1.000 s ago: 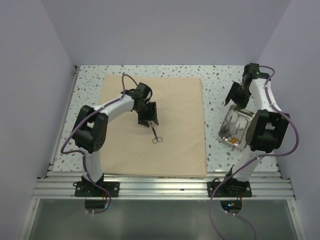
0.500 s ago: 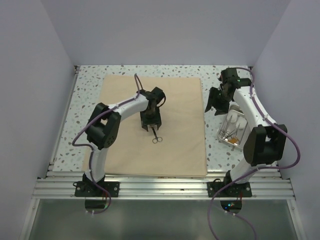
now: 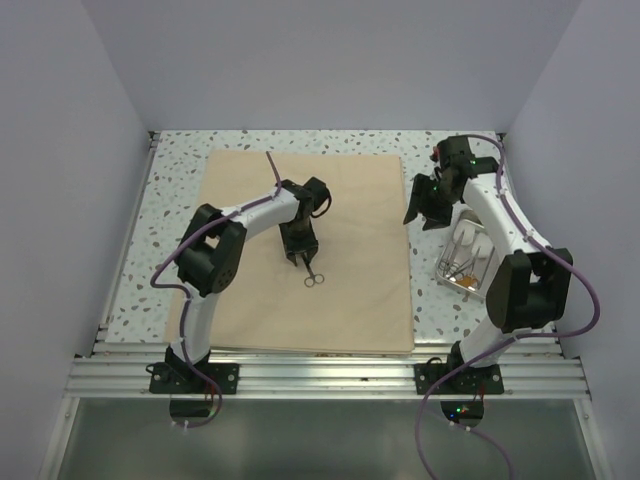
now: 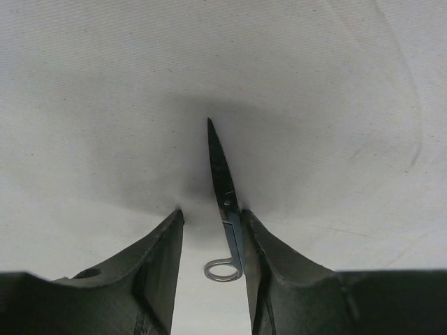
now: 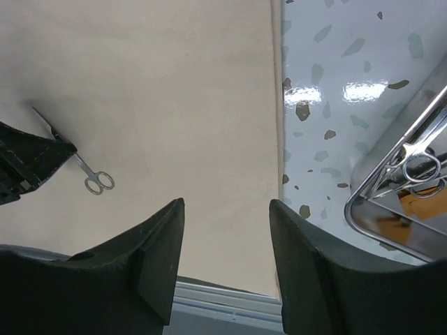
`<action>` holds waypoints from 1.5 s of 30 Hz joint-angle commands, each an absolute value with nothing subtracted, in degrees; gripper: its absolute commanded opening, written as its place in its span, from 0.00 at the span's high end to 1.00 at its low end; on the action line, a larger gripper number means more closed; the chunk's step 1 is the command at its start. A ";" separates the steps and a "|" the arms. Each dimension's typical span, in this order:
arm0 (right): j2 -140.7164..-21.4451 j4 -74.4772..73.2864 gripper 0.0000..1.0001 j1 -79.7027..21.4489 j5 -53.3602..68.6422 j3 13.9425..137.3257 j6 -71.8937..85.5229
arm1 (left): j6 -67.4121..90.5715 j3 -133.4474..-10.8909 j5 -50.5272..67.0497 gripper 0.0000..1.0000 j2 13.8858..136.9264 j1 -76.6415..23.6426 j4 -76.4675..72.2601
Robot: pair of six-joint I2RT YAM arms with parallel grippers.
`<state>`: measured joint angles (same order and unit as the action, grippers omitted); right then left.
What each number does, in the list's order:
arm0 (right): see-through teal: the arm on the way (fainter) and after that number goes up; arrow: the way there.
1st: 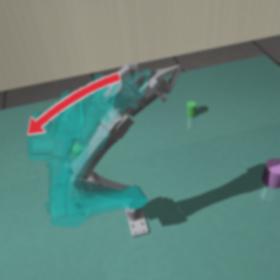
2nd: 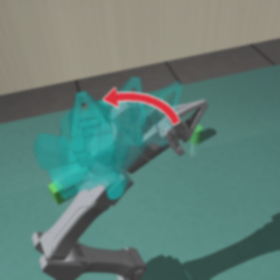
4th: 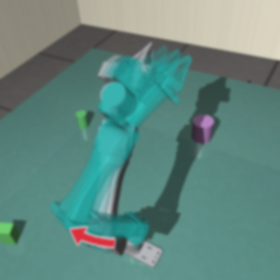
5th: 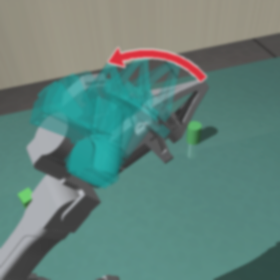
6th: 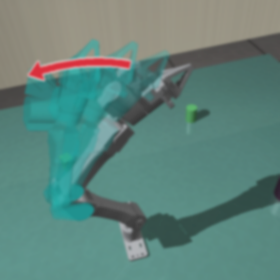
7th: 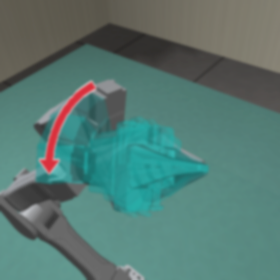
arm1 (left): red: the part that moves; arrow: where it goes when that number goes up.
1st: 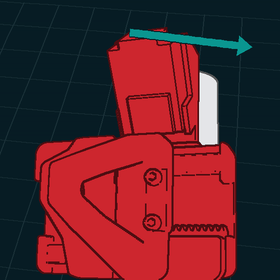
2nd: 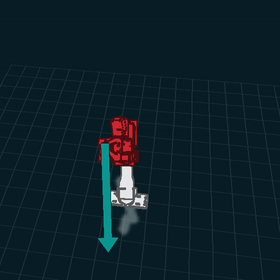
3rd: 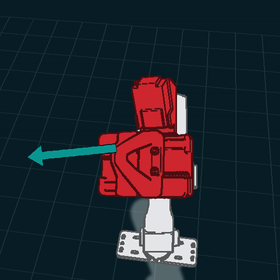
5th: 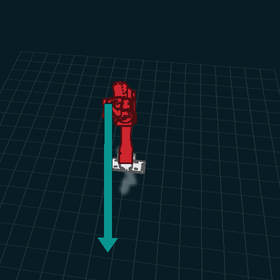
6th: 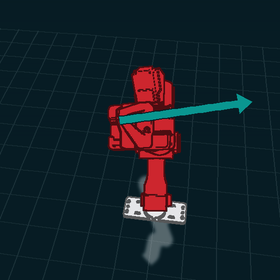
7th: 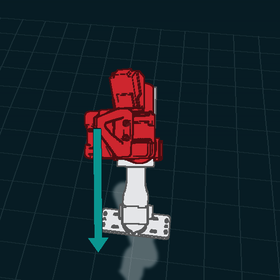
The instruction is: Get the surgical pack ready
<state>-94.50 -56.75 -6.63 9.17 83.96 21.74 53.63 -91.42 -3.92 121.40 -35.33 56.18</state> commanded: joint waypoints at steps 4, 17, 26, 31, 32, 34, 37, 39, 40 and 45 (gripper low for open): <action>-93.43 -55.63 0.44 -8.61 10.81 84.81 21.36 | 55.64 -92.81 -5.01 0.66 124.45 -35.60 56.08; -94.13 -54.94 0.44 -12.30 11.86 87.01 22.67 | 48.35 -97.12 -4.23 1.00 122.00 -35.51 55.37; -96.68 -34.13 0.43 -14.24 34.60 76.05 36.70 | 35.60 -88.35 9.66 1.00 111.38 -35.68 42.28; -99.93 -25.76 0.40 -18.54 36.65 74.09 40.52 | 32.26 -84.38 10.81 1.00 105.74 -35.68 40.34; -100.45 -25.14 0.39 -19.33 36.91 74.35 41.21 | 31.91 -83.68 10.38 1.00 104.43 -35.68 40.52; -102.04 -23.47 0.39 -21.96 37.27 74.79 42.10 | 30.77 -83.32 10.81 1.00 103.54 -35.68 41.22; -103.80 -23.90 0.40 -25.04 35.08 76.81 43.07 | 29.97 -82.27 11.78 1.00 102.04 -35.68 41.40; -104.76 -23.91 0.40 -26.53 34.02 78.04 43.94 | 29.62 -81.30 12.48 1.00 100.90 -35.77 41.05; -105.03 -23.99 0.41 -26.89 33.49 78.83 44.38 | 29.53 -80.52 12.83 1.00 100.55 -35.77 40.78; -105.99 -24.43 0.43 -28.83 31.12 79.80 45.26 | 29.18 -78.40 14.33 1.00 97.91 -35.68 39.64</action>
